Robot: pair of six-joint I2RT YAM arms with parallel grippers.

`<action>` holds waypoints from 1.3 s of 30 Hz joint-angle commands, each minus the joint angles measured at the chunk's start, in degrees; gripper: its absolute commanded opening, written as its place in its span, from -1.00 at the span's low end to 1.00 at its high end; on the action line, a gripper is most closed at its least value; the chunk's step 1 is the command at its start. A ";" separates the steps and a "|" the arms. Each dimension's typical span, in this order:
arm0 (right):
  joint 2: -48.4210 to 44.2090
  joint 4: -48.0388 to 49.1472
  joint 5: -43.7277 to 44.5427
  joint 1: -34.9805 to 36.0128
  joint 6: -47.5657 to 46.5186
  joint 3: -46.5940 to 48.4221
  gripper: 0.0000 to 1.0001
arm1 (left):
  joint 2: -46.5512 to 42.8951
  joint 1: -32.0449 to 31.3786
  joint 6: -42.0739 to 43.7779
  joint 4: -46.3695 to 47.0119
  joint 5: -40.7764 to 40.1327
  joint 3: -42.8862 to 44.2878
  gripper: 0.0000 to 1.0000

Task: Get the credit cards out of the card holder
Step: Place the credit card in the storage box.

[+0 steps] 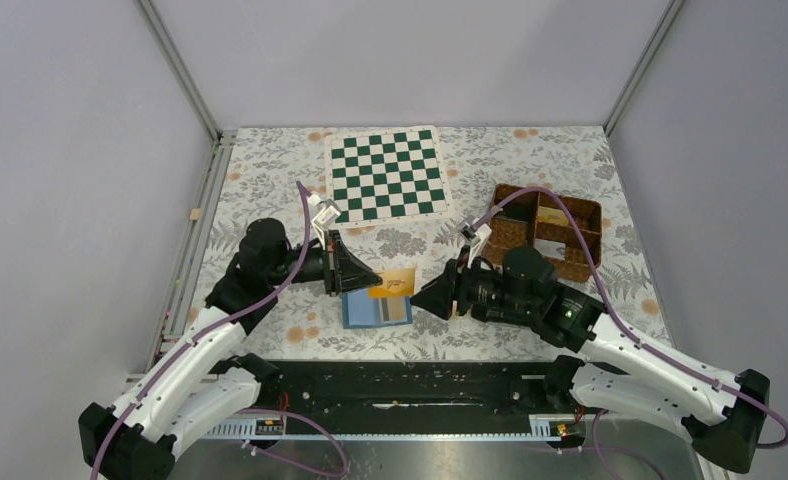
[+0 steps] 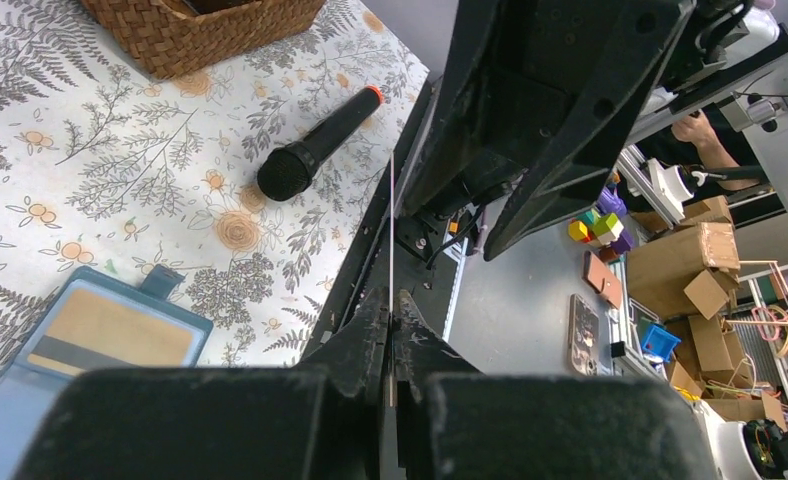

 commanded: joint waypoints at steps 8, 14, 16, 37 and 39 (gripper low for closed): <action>3.45 12.39 -7.39 -3.64 2.93 0.14 -0.08 | -0.68 -0.05 -3.53 8.68 4.21 -1.55 -1.00; 3.03 16.14 -8.31 -5.19 4.68 -2.00 -0.69 | -0.89 -0.05 -4.90 10.29 4.47 -2.05 -1.00; 2.97 17.81 -8.83 -5.81 5.57 -2.53 -0.91 | -0.56 -0.05 -5.49 10.67 4.34 -2.00 -1.00; 16.77 -22.92 -20.53 -55.57 -9.28 22.10 -1.00 | 3.14 -0.05 10.33 -18.49 -22.88 7.74 0.98; 21.93 -28.84 -18.37 -58.64 -13.43 27.16 -1.00 | 4.22 -0.05 11.37 -20.33 -25.76 7.83 0.98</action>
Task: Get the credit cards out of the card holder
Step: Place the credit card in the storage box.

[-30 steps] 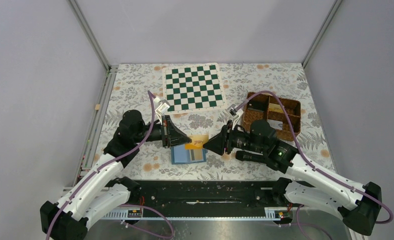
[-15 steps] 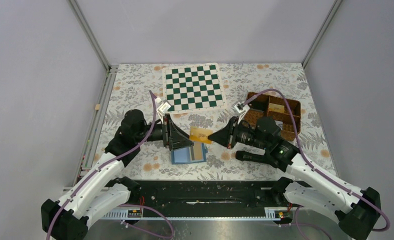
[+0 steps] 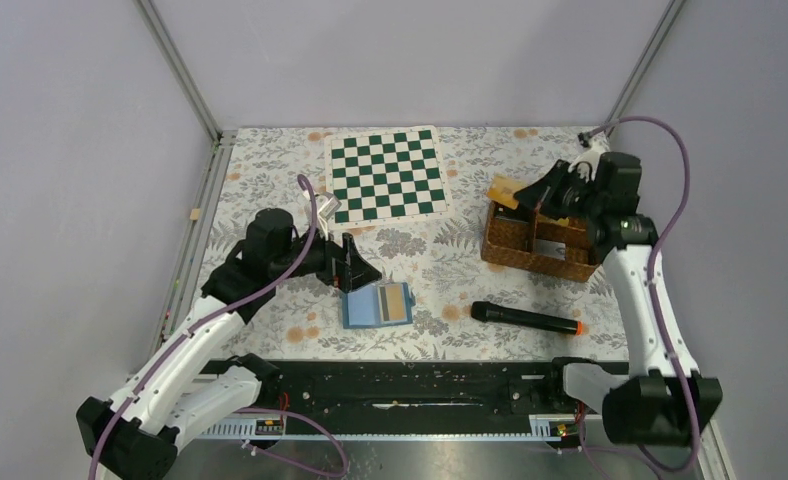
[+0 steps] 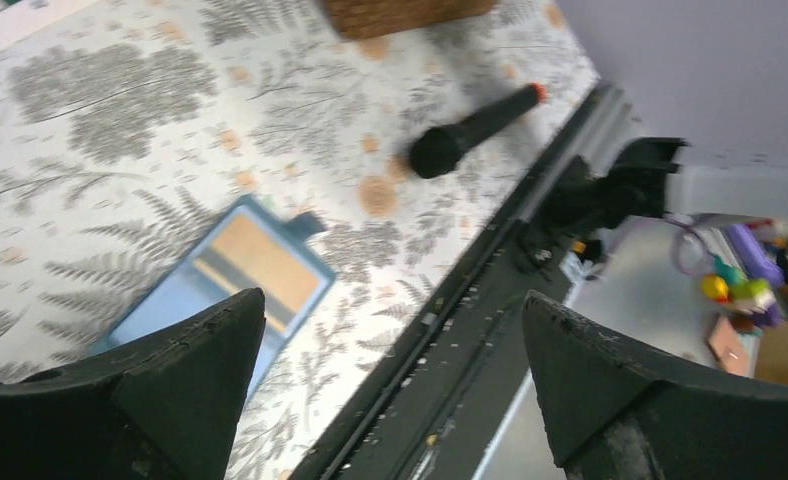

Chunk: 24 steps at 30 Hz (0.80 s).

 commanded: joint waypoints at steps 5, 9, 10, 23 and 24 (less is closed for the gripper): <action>16.89 -25.27 3.33 -11.28 -17.05 17.65 -1.00 | 3.23 -0.12 3.73 -4.91 -12.50 0.39 0.98; 20.66 -28.46 2.71 -16.78 -19.35 21.78 -1.00 | 4.20 -0.16 3.07 -4.06 -11.50 -0.48 0.98; 21.75 -29.83 2.90 -17.82 -20.07 23.12 -1.00 | 4.55 -0.18 3.06 -3.96 -11.29 -0.44 0.98; 35.15 -34.65 6.12 -22.87 -20.60 34.10 -1.00 | 9.86 -0.38 3.41 -5.04 -12.19 0.72 0.98; 35.90 -34.60 6.07 -22.88 -20.72 34.68 -1.00 | 10.30 -0.38 3.42 -4.98 -12.18 0.78 0.98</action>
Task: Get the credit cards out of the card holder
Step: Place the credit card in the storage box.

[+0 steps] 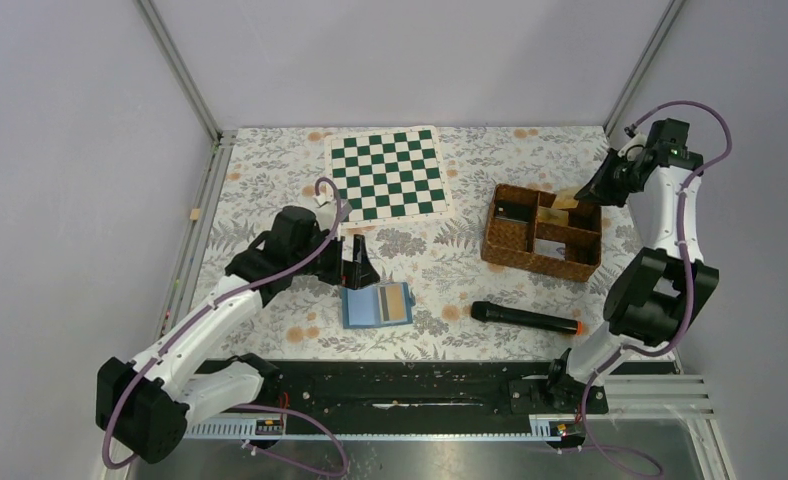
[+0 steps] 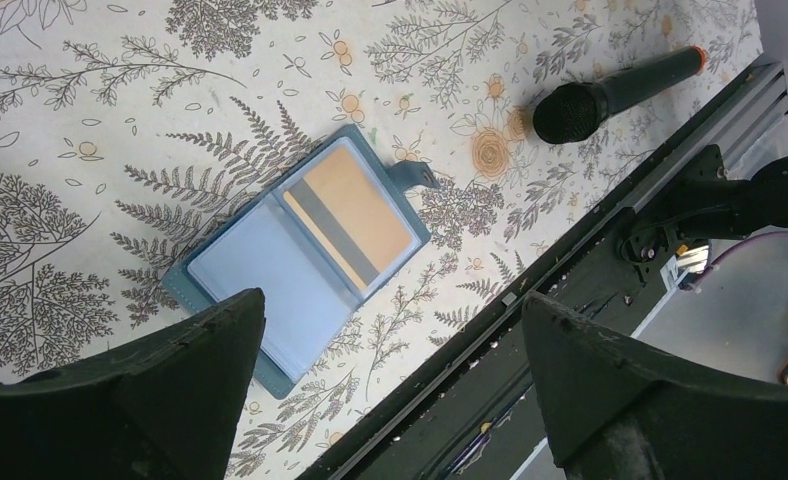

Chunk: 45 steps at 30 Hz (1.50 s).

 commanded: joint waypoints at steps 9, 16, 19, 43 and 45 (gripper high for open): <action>8.71 -1.01 -0.36 -1.26 -3.13 6.40 -1.00 | 6.01 -0.14 0.52 0.87 0.21 3.11 0.98; 12.76 0.85 -3.34 -1.61 -3.30 7.99 -1.00 | 9.02 -0.10 1.54 0.89 1.72 4.53 0.98; 13.48 4.29 -6.01 -1.71 -2.43 6.73 -1.00 | 10.26 -0.14 1.97 0.88 1.94 5.39 0.98; 16.78 0.64 -9.04 -1.71 -6.29 9.30 -1.00 | 11.61 0.21 2.02 0.90 0.15 4.96 0.98; 17.37 0.01 -10.38 -1.71 -6.23 9.52 -1.00 | 11.67 0.21 1.94 1.00 0.51 4.98 0.98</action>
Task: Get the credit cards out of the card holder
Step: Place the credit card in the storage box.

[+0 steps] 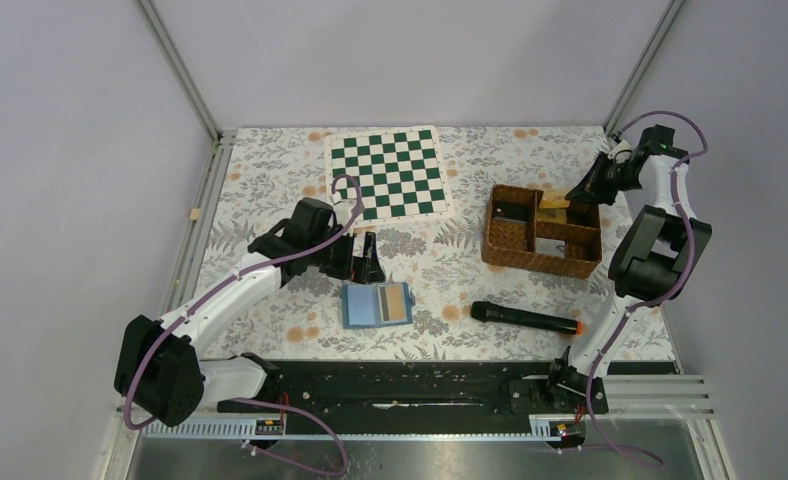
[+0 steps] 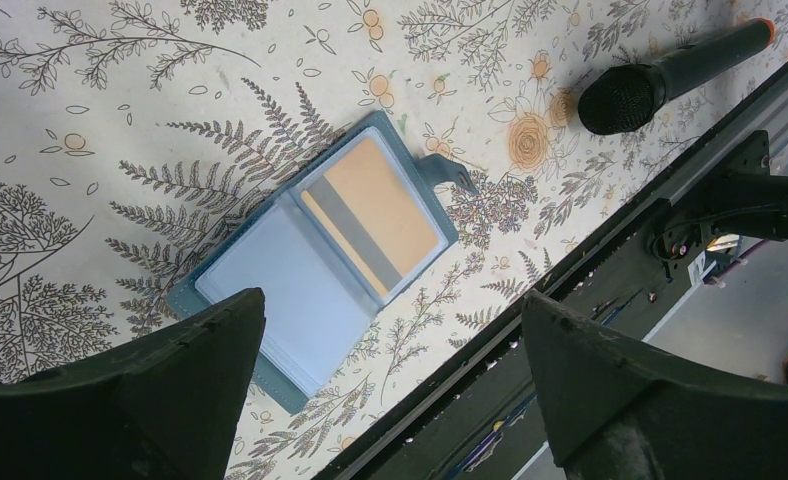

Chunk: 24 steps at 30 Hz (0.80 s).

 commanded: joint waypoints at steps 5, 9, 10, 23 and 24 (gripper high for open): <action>-2.70 -3.74 -3.20 -0.05 -3.61 0.16 -1.00 | 0.02 0.21 0.59 1.16 -0.30 1.72 0.98; -4.12 -3.65 -3.17 -0.05 -3.72 0.06 -1.00 | 0.23 0.28 0.53 1.26 0.45 1.79 0.98; -4.37 -3.41 -3.46 -0.05 -3.51 0.00 -1.00 | 0.30 0.26 0.45 1.39 0.67 1.77 0.98; 1.75 -8.07 -4.76 -0.05 -6.09 4.49 -1.00 | 1.09 0.21 0.14 1.55 1.77 1.94 0.98; 2.15 -8.81 -4.64 -0.05 -6.35 5.33 -1.00 | 1.25 0.28 0.14 1.59 1.85 1.99 0.98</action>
